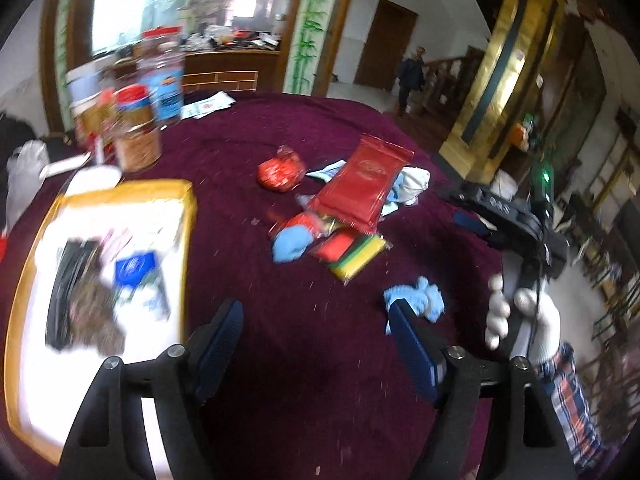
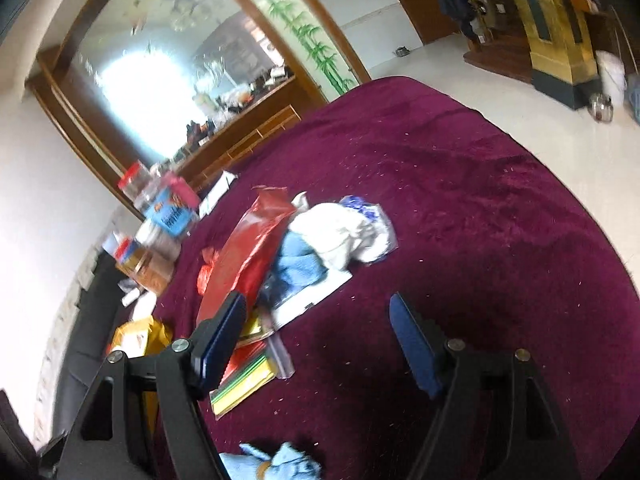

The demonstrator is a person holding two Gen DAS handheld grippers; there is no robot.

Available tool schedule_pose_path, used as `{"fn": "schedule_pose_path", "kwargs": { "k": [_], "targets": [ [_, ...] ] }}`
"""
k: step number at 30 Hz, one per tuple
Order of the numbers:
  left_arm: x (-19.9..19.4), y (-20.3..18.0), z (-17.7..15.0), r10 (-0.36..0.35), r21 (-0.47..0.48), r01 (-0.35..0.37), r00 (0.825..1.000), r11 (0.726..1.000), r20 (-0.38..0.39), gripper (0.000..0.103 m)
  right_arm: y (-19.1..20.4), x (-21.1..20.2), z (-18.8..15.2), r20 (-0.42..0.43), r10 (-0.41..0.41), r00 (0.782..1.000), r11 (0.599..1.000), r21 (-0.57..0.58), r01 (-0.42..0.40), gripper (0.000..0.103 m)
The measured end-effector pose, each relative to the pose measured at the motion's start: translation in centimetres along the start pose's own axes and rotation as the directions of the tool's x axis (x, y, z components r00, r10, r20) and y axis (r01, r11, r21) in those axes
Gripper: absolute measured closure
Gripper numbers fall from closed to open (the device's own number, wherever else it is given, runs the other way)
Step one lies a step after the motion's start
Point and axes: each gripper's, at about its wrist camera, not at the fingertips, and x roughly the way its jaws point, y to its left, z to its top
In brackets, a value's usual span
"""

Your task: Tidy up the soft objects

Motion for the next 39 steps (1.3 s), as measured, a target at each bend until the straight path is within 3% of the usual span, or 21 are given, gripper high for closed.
{"fn": "schedule_pose_path", "kwargs": {
  "k": [5,9,12,16,25,26,27,28,35,39],
  "targets": [
    [5.3,-2.5,3.6,0.032,0.095,-0.030,0.999,0.995,-0.017,0.024,-3.5,0.3,-0.4,-0.022,0.074,0.997,0.989,0.130,-0.071,0.030],
    [9.2,-4.8,6.3,0.071,0.185,-0.070,0.997,0.980,0.004,0.024,-4.0,0.2,-0.3,-0.017,0.073,0.997,0.987,0.145,-0.070,0.030],
    [11.5,-6.7,8.0,0.061,0.256,-0.065,0.998,0.964,0.022,0.024,-4.1,0.8,-0.3,-0.046,0.055,0.997,0.989,0.139,-0.048,0.030],
    [14.3,-8.2,9.5,0.106,0.341,-0.113,0.994,0.933,0.041,0.012,-4.1,0.9,-0.3,-0.050,0.053,0.997,0.989,0.140,-0.046,0.030],
    [19.4,-8.0,11.2,0.175,0.353,-0.163,0.985,0.921,-0.003,0.009,-4.0,1.6,-0.4,-0.077,0.029,0.997,0.991,0.129,-0.019,0.029],
    [19.6,-8.4,11.1,0.186,0.359,-0.174,0.982,0.917,-0.001,0.012,-4.0,1.6,-0.5,-0.077,0.028,0.997,0.992,0.127,-0.018,0.029],
    [19.7,-8.5,11.0,0.199,0.362,-0.185,0.980,0.914,0.000,0.032,-4.0,1.6,-0.5,-0.077,0.025,0.997,0.992,0.125,-0.016,0.029],
    [19.9,-8.6,10.8,0.190,0.358,-0.172,0.982,0.918,-0.015,0.044,-4.0,1.6,-0.5,-0.078,0.022,0.997,0.992,0.123,-0.012,0.029],
    [18.1,-7.5,10.6,0.126,0.272,-0.114,0.992,0.956,-0.026,0.057,-4.1,2.1,-0.7,-0.097,-0.001,0.995,0.992,0.122,0.013,0.029],
    [15.1,-6.5,10.7,0.061,0.198,-0.061,0.998,0.978,0.004,0.058,-4.1,2.3,-0.8,-0.102,-0.022,0.995,0.993,0.111,0.033,0.029]
  ]
}}
